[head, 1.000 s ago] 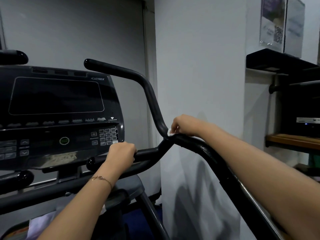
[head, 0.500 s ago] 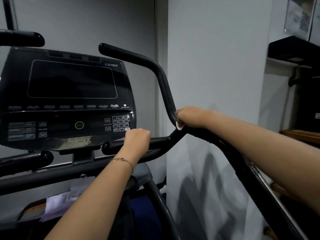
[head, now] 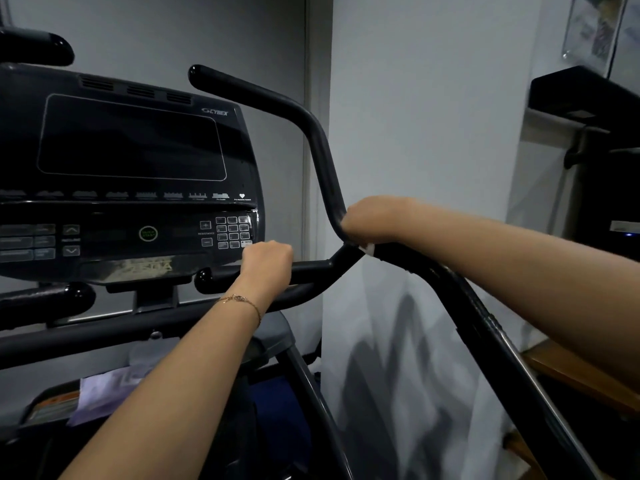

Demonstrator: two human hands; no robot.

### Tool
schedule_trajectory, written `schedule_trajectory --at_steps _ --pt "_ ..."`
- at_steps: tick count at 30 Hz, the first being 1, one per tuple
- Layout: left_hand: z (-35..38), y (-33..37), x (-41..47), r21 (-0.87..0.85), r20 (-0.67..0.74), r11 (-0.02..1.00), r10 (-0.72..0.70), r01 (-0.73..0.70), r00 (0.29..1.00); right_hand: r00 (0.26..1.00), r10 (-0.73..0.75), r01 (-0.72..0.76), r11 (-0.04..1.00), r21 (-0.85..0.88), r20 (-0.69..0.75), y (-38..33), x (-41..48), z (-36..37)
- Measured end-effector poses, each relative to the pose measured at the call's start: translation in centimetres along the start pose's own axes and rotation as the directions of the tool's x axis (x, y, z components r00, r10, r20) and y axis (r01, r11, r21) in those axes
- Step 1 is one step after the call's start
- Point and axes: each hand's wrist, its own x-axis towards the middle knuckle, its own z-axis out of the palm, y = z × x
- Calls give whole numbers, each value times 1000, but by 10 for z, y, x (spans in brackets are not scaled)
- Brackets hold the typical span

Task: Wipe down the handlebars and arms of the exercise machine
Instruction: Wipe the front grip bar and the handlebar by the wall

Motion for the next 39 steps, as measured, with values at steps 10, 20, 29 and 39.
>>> schedule_trajectory --at_steps 10,20,29,39 --pt "3 -1 2 9 24 1000 -18 18 1000 911 160 205 -975 -81 379 -83 -19 120" --pt "3 -1 1 -8 1 1000 -13 13 1000 908 213 383 -772 -508 361 -56 -30 116" --pt "0 1 -3 -20 12 1000 -12 12 1000 881 217 432 -731 -529 420 -52 -45 111" --pt "0 0 -4 -9 6 1000 -9 9 1000 906 167 390 -689 -611 389 -49 -56 114"
